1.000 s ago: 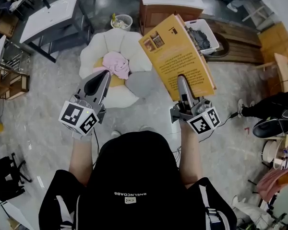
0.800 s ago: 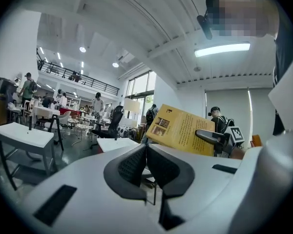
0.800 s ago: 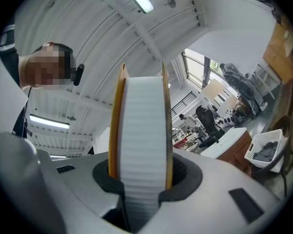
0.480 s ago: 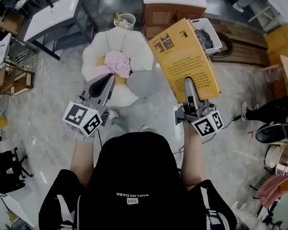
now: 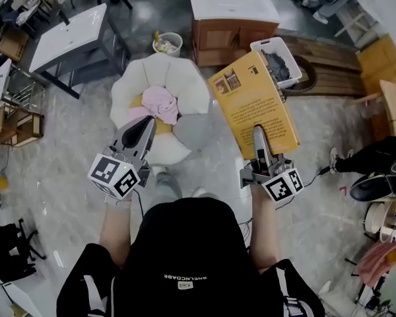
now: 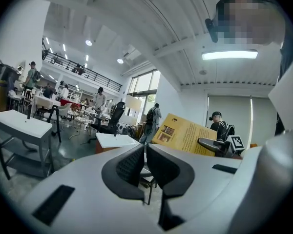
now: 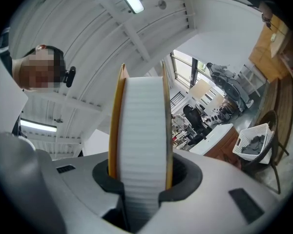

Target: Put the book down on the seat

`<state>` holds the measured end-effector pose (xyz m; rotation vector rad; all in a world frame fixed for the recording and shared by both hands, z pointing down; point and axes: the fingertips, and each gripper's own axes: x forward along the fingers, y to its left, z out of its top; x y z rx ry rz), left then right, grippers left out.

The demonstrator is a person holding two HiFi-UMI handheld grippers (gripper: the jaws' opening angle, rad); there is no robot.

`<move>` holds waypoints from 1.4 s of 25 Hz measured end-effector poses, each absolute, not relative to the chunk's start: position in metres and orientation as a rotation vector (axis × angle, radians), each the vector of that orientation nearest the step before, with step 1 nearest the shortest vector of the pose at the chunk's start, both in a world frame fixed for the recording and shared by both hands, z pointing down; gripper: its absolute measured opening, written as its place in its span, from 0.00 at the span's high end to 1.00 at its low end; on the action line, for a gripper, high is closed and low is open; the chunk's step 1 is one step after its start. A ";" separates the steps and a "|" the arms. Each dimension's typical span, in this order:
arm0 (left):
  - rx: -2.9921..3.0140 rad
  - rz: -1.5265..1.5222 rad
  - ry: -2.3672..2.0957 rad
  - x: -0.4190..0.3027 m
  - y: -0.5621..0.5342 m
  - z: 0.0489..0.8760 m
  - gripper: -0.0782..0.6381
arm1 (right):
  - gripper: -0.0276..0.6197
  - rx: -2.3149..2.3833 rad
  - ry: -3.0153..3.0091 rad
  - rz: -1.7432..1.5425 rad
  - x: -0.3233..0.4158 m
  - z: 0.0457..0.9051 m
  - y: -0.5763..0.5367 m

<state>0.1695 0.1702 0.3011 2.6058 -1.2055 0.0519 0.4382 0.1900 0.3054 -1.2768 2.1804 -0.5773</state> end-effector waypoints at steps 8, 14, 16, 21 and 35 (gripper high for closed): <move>2.610 0.020 -1.166 0.138 0.136 0.303 0.87 | 0.71 -1.329 2.158 -0.570 0.415 0.298 0.160; 2.611 0.004 -1.140 0.106 0.103 0.303 0.87 | 0.71 -1.380 2.164 -0.583 0.385 0.297 0.132; 2.602 0.009 -1.126 0.079 0.076 0.305 0.87 | 0.71 -1.400 2.161 -0.604 0.360 0.297 0.106; 2.580 0.017 -1.103 0.024 0.035 0.316 0.87 | 0.71 -1.481 2.159 -0.644 0.313 0.307 0.063; 2.541 0.020 -1.081 -0.123 0.003 0.349 0.87 | 0.71 -1.678 2.202 -0.880 0.170 0.356 0.011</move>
